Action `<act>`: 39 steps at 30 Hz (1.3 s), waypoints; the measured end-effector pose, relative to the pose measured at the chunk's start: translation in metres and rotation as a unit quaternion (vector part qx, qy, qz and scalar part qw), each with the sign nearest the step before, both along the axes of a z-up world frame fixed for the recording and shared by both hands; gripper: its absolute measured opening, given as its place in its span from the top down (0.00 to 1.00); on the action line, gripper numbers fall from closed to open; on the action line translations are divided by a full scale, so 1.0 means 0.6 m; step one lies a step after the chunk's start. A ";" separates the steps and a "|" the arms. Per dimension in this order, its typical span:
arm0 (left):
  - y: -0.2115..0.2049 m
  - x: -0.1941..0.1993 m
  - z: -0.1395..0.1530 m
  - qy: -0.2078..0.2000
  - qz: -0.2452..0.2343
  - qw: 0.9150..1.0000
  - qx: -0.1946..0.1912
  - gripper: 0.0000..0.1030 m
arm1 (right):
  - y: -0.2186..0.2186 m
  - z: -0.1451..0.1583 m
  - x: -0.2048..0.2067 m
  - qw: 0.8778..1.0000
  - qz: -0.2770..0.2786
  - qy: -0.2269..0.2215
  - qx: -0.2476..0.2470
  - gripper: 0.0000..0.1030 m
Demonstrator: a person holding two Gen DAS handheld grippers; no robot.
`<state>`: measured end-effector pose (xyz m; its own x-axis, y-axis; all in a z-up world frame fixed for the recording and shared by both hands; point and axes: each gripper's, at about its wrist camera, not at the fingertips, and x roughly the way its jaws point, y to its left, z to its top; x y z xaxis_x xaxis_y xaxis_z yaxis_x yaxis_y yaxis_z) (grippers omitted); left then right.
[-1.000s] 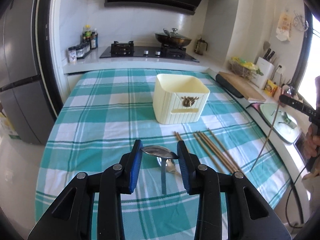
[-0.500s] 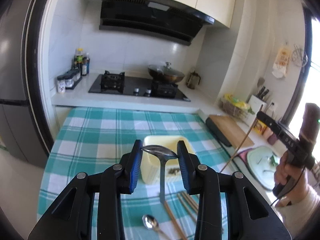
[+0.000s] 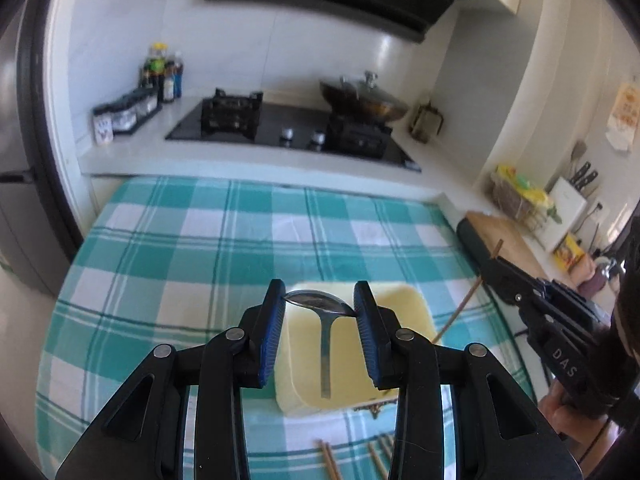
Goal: Organize utensils
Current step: 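Carry spoon and chopstick into the cream basket and open both tools, then withdraw both open tools from the basket back over the utensils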
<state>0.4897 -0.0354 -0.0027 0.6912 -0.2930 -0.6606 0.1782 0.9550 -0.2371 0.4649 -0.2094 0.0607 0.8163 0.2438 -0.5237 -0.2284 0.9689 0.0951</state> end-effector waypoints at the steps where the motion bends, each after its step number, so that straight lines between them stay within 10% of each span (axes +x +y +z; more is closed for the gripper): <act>1: -0.006 0.006 -0.016 0.014 -0.005 1.000 0.006 0.66 | 0.000 -0.018 0.012 1.000 0.002 0.023 -0.001 0.94; 8: -0.031 0.005 -0.051 0.045 -0.023 0.998 0.023 0.55 | -0.014 -0.075 0.045 0.997 -0.009 0.074 0.024 0.91; 15: 0.022 -0.114 0.010 0.003 -0.045 0.999 0.010 0.34 | -0.048 -0.007 -0.025 0.999 -0.007 0.025 0.042 0.90; 20: 0.052 -0.259 -0.012 -0.001 -0.067 0.997 0.026 0.18 | -0.075 0.010 -0.178 1.000 0.005 -0.020 0.016 0.49; 26: 0.054 -0.394 -0.135 0.039 -0.031 0.998 0.030 0.16 | -0.102 -0.110 -0.359 0.996 -0.041 -0.006 -0.074 0.48; 32: 0.019 -0.466 -0.200 0.050 -0.016 0.998 0.022 0.16 | -0.125 -0.237 -0.477 0.990 -0.102 0.088 -0.045 0.48; 39: 0.001 -0.486 -0.211 0.046 -0.008 0.999 0.012 0.16 | -0.096 -0.257 -0.524 0.991 -0.085 0.101 -0.038 0.48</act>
